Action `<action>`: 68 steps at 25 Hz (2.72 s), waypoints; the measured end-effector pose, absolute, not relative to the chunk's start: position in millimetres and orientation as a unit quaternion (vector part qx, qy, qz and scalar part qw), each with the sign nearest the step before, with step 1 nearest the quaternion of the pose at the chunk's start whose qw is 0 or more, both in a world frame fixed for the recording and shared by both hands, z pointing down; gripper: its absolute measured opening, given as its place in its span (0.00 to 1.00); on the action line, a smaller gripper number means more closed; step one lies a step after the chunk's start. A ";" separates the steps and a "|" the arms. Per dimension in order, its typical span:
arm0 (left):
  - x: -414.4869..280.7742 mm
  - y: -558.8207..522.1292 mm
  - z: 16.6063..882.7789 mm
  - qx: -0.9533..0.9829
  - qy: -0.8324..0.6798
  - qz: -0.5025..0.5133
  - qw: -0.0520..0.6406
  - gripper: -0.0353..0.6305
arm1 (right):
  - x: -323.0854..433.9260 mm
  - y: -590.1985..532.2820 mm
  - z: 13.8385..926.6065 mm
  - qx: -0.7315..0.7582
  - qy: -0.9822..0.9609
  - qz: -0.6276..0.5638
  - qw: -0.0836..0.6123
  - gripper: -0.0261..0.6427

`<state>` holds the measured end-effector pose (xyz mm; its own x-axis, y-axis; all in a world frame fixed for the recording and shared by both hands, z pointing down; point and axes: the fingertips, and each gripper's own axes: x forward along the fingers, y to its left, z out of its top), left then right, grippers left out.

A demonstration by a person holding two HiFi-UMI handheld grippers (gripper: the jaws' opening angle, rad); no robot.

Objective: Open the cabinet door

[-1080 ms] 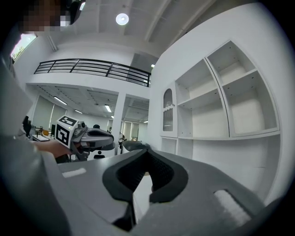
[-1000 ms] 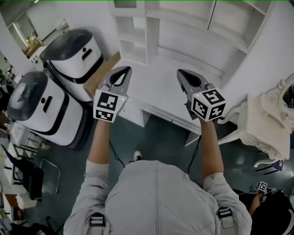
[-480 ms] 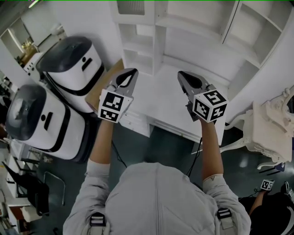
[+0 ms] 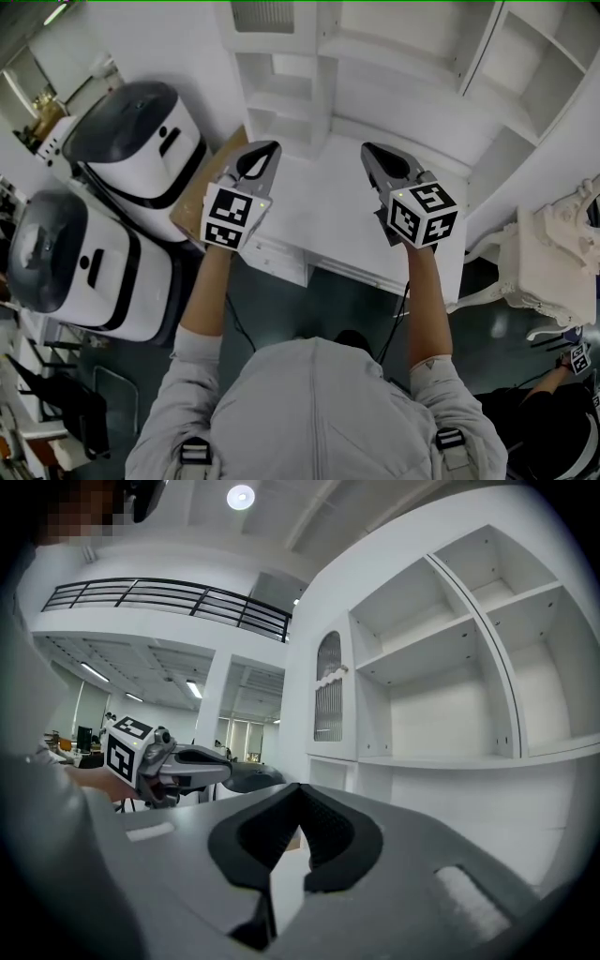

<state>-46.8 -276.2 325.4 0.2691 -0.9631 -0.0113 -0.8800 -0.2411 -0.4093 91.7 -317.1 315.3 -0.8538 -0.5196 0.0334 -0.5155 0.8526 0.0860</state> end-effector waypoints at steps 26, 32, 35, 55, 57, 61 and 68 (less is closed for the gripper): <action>-100.4 -445.9 208.2 -0.730 0.648 -0.072 0.205 0.18 | 19.4 -485.1 220.2 0.215 -0.972 -0.088 0.013 0.12; -119.6 -485.4 145.0 -0.734 0.631 -0.047 0.247 0.21 | -10.1 -513.2 199.0 0.223 -0.971 -0.088 0.006 0.19; -124.8 -503.8 121.6 -0.744 0.614 -0.040 0.261 0.22 | -25.8 -528.1 193.5 0.239 -0.967 -0.084 0.003 0.22; -119.3 -574.1 -14.7 -0.758 0.534 0.022 0.375 0.31 | -78.9 -596.4 179.3 0.285 -0.956 -0.064 0.016 0.25; -116.0 -575.8 -15.3 -0.756 0.529 0.012 0.385 0.30 | -82.4 -600.3 176.8 0.285 -0.956 -0.065 0.018 0.25; -114.0 -578.3 -16.5 -0.754 0.526 0.012 0.393 0.25 | -88.8 -606.2 176.4 0.287 -0.956 -0.061 0.017 0.25; -115.4 -581.9 -20.5 -0.731 0.544 -0.009 0.412 0.20 | -96.7 -607.2 176.1 0.283 -0.957 -0.055 0.015 0.25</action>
